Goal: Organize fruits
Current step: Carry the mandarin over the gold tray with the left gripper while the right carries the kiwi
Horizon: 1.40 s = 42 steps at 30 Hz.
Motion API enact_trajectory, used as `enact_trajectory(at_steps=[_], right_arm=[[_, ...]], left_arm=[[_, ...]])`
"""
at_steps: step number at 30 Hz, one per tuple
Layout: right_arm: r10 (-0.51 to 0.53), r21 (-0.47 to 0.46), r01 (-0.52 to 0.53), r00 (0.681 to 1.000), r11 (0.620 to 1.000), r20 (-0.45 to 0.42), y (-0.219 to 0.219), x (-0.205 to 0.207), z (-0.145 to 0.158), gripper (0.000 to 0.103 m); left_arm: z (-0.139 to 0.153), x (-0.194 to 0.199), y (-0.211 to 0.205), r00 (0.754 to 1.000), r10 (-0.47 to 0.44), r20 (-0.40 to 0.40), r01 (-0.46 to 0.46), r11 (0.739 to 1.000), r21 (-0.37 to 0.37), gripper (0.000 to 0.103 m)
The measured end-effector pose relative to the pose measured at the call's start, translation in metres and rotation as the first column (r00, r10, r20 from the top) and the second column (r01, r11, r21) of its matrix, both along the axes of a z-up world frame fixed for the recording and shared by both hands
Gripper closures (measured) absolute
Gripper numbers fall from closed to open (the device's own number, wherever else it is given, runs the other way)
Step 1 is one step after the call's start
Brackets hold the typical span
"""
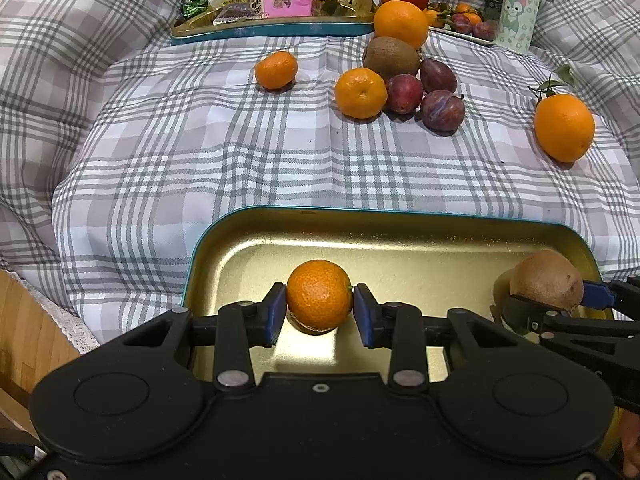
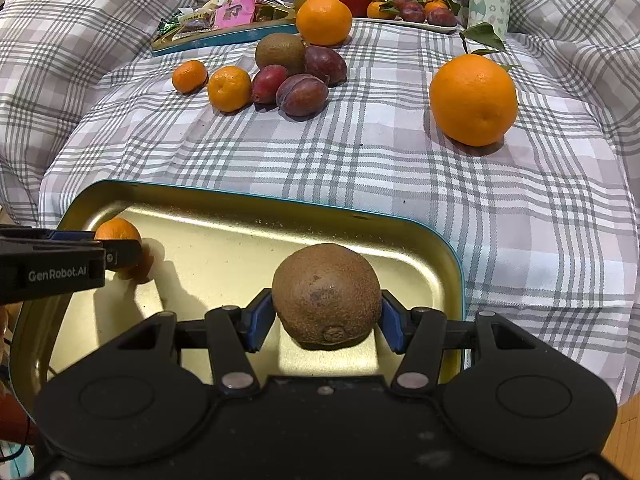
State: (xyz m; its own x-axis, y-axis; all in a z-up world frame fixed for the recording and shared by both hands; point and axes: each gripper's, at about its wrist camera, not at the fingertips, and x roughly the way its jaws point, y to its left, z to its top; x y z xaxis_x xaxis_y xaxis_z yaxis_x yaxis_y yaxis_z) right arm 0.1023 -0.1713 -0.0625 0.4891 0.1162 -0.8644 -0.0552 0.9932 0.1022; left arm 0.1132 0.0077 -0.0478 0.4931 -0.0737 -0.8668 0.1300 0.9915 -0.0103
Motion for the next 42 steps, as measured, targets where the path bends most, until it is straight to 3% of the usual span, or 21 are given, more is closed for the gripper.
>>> enact_trajectory(at_steps=[42], right_arm=[[-0.054, -0.016, 0.054, 0.998, 0.998, -0.010, -0.003, -0.010, -0.002, 0.044]], left_arm=[[0.018, -0.019, 0.004, 0.999, 0.026, 0.047, -0.024, 0.999, -0.041, 0.058]])
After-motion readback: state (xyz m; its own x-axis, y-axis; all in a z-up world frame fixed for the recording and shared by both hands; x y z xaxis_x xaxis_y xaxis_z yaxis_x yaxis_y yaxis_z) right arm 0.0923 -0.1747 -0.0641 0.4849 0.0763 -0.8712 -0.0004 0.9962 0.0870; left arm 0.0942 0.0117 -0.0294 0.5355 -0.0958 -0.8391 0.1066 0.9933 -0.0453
